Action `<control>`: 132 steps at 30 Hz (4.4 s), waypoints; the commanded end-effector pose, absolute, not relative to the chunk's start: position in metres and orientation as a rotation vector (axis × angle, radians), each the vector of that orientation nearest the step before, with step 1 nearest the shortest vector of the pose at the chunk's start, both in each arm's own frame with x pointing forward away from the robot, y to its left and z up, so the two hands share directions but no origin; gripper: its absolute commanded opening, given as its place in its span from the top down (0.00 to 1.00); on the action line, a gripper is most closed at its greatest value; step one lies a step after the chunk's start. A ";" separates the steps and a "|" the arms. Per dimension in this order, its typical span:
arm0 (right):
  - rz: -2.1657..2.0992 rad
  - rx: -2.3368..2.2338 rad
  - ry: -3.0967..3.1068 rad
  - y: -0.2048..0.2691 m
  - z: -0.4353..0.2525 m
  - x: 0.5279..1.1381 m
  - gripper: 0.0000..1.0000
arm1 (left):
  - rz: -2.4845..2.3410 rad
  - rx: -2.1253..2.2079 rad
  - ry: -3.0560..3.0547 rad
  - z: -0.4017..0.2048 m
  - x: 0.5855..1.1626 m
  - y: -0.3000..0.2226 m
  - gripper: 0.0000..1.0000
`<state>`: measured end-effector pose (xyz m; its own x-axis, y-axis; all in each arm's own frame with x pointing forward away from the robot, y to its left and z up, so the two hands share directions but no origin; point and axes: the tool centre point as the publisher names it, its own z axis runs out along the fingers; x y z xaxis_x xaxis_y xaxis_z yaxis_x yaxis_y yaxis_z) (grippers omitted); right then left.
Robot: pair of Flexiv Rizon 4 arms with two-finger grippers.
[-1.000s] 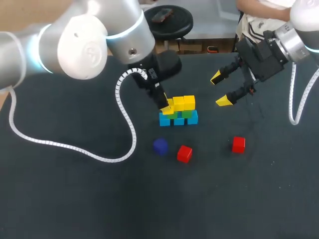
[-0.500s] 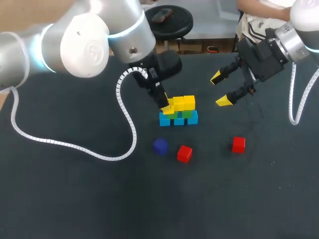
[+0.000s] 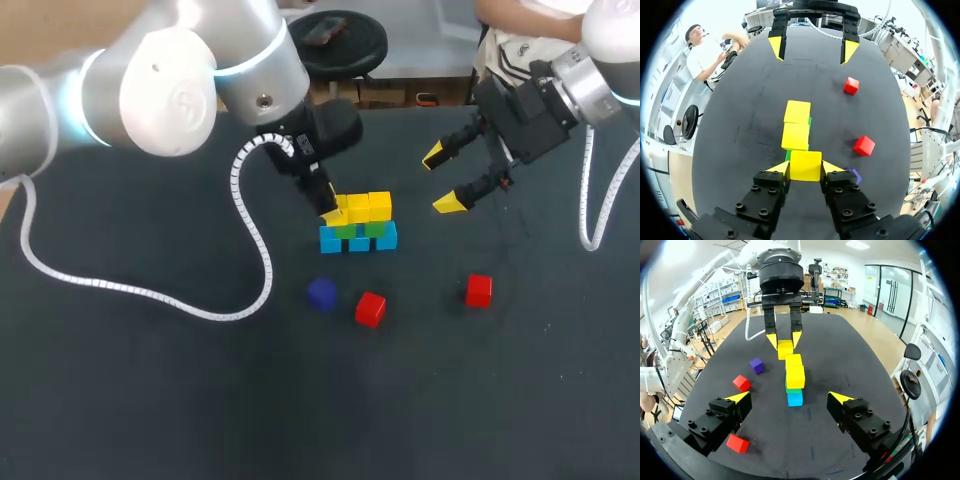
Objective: Place the blue cubes, place green cubes on the blue cubes, place the yellow cubes on the green cubes, then place the red cubes on the yellow cubes, and place purple cube on the red cubes.
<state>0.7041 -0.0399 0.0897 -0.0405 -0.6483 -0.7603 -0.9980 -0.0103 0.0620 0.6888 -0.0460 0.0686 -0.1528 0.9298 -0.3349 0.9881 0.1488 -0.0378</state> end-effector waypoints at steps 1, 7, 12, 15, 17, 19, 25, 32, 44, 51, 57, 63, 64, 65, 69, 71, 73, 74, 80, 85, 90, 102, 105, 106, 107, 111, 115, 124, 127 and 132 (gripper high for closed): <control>0.853 -1.707 1.739 -0.040 0.090 0.703 0.00 | -0.375 1.881 2.181 0.067 0.689 -0.046 1.00; 0.853 -1.707 1.739 -0.040 0.090 0.703 0.00 | -0.379 1.888 2.177 0.066 0.689 -0.047 1.00; 0.853 -1.707 1.739 -0.040 0.090 0.703 0.00 | -0.377 1.892 2.179 0.065 0.689 -0.047 1.00; 0.853 -1.707 1.739 -0.040 0.090 0.703 0.00 | -0.376 1.893 2.180 0.065 0.689 -0.047 1.00; 0.853 -1.707 1.739 -0.040 0.090 0.703 0.00 | -0.376 1.891 2.181 0.065 0.689 -0.047 1.00; 0.853 -1.707 1.739 -0.040 0.090 0.703 0.00 | -0.377 1.889 2.183 0.065 0.689 -0.047 1.00; 0.853 -1.707 1.739 -0.040 0.090 0.703 0.00 | -0.368 1.882 2.180 0.066 0.690 -0.046 1.00; 0.853 -1.707 1.739 -0.040 0.090 0.703 0.00 | -0.358 1.886 2.173 0.066 0.692 -0.045 1.00; 0.853 -1.707 1.739 -0.040 0.090 0.703 0.00 | -0.362 1.885 2.171 0.063 0.692 -0.046 1.00; 0.853 -1.707 1.739 -0.040 0.090 0.703 0.00 | -0.358 1.883 2.169 0.063 0.693 -0.046 1.00; 0.853 -1.707 1.739 -0.040 0.090 0.703 0.00 | -0.356 1.883 2.167 0.062 0.694 -0.046 1.00; 0.853 -1.707 1.739 -0.040 0.090 0.703 0.00 | -0.356 1.888 2.165 0.062 0.694 -0.047 1.00; 0.853 -1.707 1.739 -0.040 0.090 0.703 0.00 | -0.356 1.888 2.165 0.062 0.694 -0.047 1.00; 0.853 -1.707 1.739 -0.040 0.090 0.703 0.00 | -0.355 1.889 2.166 0.062 0.694 -0.047 1.00; 0.853 -1.707 1.739 -0.040 0.090 0.703 0.00 | -0.355 1.890 2.169 0.061 0.693 -0.047 1.00; 0.853 -1.707 1.739 -0.040 0.090 0.703 0.00 | -0.355 1.891 2.169 0.061 0.694 -0.047 1.00; 0.853 -1.707 1.739 -0.040 0.090 0.703 0.00 | -0.354 1.891 2.169 0.061 0.694 -0.047 1.00; 0.853 -1.707 1.739 -0.040 0.090 0.703 0.00 | -0.353 1.892 2.169 0.061 0.694 -0.047 1.00; 0.853 -1.707 1.739 -0.040 0.090 0.703 0.00 | -0.349 1.892 2.170 0.061 0.696 -0.047 1.00; 0.853 -1.707 1.739 -0.040 0.090 0.703 0.00 | -0.346 1.891 2.171 0.061 0.696 -0.047 1.00; 0.853 -1.707 1.739 -0.040 0.090 0.703 0.00 | -0.340 1.891 2.172 0.061 0.697 -0.047 1.00; 0.853 -1.707 1.739 -0.040 0.090 0.703 0.00 | -0.335 1.896 2.177 0.060 0.698 -0.047 1.00; 0.853 -1.707 1.739 -0.040 0.090 0.703 0.00 | -0.334 1.895 2.179 0.060 0.698 -0.047 1.00; 0.853 -1.707 1.739 -0.040 0.090 0.703 0.00 | -0.334 1.894 2.180 0.060 0.698 -0.047 1.00; 0.853 -1.707 1.739 -0.040 0.090 0.703 0.00 | -0.333 1.893 2.181 0.060 0.698 -0.047 1.00; 0.853 -1.707 1.739 -0.040 0.090 0.703 0.00 | -0.331 1.890 2.183 0.060 0.699 -0.047 1.00; 0.853 -1.707 1.739 -0.040 0.090 0.703 0.00 | -0.327 1.884 2.184 0.059 0.700 -0.047 1.00; 0.853 -1.707 1.739 -0.040 0.090 0.703 0.00 | -0.321 1.845 2.181 0.055 0.699 -0.042 1.00; 0.853 -1.707 1.739 -0.040 0.090 0.703 0.00 | -0.315 1.848 2.182 0.055 0.699 -0.042 1.00; 0.853 -1.707 1.739 -0.040 0.090 0.703 0.00 | -0.312 1.846 2.184 0.055 0.699 -0.042 1.00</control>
